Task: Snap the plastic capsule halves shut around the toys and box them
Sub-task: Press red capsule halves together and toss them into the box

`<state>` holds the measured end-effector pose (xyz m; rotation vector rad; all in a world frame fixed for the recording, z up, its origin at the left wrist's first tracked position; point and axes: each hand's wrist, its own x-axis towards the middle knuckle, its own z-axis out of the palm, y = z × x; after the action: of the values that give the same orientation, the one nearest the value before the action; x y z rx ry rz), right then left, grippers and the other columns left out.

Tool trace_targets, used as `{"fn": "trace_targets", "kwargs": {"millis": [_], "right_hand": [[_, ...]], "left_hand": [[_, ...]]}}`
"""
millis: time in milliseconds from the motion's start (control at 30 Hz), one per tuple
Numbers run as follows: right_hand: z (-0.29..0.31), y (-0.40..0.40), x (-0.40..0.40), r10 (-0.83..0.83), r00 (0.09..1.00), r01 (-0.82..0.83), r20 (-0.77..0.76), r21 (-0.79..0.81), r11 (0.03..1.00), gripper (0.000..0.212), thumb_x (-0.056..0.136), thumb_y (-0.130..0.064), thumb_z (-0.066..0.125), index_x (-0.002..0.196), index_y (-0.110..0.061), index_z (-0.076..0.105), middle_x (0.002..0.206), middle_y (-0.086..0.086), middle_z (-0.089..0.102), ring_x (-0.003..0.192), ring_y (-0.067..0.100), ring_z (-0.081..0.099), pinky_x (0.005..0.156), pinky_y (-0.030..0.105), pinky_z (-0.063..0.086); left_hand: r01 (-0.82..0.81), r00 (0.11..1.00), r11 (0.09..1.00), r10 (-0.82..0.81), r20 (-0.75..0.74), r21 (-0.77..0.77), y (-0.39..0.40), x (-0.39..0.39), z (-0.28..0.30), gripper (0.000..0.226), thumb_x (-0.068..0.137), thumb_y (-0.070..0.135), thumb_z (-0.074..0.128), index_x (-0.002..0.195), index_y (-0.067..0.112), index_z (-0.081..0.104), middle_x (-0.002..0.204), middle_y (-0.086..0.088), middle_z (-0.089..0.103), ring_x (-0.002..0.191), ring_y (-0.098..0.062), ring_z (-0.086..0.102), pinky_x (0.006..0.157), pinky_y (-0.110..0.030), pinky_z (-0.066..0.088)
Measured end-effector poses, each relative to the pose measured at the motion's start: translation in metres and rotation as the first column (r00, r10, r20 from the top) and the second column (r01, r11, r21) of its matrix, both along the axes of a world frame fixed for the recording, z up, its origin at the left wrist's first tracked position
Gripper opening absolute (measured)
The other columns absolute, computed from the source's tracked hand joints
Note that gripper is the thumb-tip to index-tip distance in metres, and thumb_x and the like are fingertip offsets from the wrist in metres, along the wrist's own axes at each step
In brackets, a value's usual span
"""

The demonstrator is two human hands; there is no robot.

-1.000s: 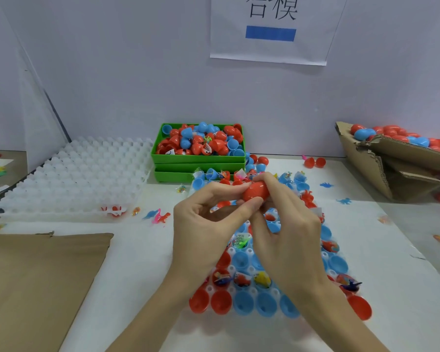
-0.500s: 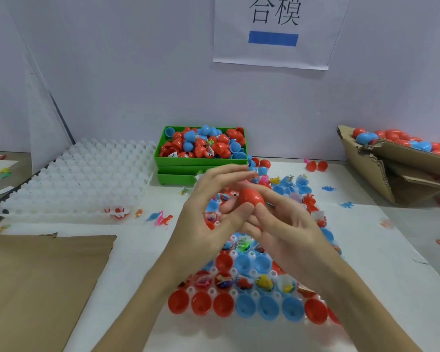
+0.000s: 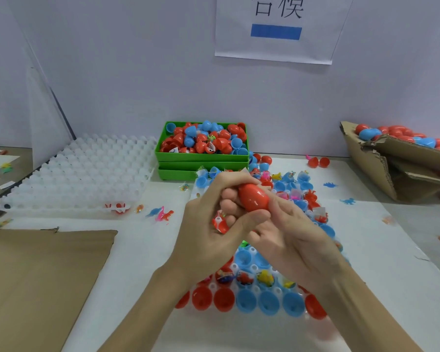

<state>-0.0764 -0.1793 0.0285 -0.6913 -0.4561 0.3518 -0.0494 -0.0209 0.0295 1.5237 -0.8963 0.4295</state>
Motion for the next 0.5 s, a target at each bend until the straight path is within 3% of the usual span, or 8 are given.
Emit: {"fn": "trace_targets", "kwargs": {"millis": [267,500], "right_hand": [[-0.004,0.007,0.004,-0.093,0.995,0.092,-0.032,-0.024,0.995,0.049,0.093,-0.021,0.074,0.136,-0.001,0.061,0.115,0.010,0.068,0.111,0.021,0.067,0.110,0.037,0.049],[-0.007,0.010,0.003,-0.183,0.983,0.182,-0.011,-0.077,0.980,0.055,0.088,-0.028,0.080,0.132,-0.001,0.063,0.113,0.012,0.067,0.118,0.030,0.058,0.106,0.037,0.050]], "left_hand": [[-0.051,0.998,0.997,0.052,-0.021,0.051,-0.002,0.004,-0.008,0.034,0.102,0.029,0.060,0.134,0.017,0.060,0.117,0.007,0.069,0.102,-0.017,0.070,0.087,-0.031,0.059],[-0.071,0.997,0.996,0.072,-0.012,0.052,-0.004,0.003,-0.010,0.036,0.105,0.032,0.056,0.135,0.014,0.061,0.113,0.010,0.069,0.091,-0.013,0.069,0.077,-0.017,0.055]]}}
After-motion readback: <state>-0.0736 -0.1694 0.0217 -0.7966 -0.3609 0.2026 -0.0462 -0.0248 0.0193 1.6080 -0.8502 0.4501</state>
